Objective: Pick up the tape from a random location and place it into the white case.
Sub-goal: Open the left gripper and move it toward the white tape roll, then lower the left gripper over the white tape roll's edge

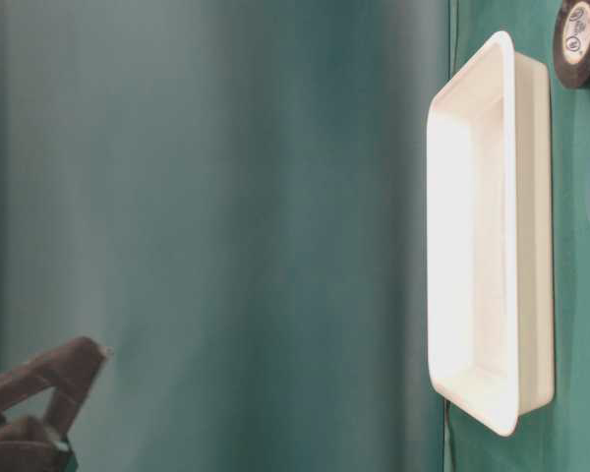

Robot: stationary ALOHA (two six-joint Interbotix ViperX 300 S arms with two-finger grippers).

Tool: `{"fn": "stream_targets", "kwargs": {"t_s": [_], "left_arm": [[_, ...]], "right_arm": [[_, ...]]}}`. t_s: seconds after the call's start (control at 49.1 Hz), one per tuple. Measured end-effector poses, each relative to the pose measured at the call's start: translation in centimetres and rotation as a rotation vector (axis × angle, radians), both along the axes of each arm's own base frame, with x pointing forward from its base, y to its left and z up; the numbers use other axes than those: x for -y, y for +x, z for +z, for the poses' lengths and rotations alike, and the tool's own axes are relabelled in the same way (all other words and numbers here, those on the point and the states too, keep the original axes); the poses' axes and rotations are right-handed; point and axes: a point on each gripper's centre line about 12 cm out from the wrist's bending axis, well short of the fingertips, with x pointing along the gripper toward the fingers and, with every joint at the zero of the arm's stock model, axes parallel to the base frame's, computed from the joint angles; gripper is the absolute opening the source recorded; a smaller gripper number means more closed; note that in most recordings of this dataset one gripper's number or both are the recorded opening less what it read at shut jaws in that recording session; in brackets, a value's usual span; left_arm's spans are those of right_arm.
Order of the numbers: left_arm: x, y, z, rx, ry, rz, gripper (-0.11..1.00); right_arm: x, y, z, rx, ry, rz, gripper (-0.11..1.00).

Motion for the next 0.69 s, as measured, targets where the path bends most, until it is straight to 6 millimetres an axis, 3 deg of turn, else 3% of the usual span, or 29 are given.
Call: {"fn": "stream_targets", "kwargs": {"t_s": [0.346, 0.693], "left_arm": [[-0.3, 1.6, 0.3, -0.287, 0.049, 0.013, 0.99], [-0.2, 2.3, 1.6, -0.402, 0.076, 0.005, 0.99]], "right_arm": [[0.0, 0.1, -0.1, -0.015, 0.000, 0.000, 0.00], [0.0, 0.3, 0.1, -0.021, 0.002, -0.001, 0.00]]}}
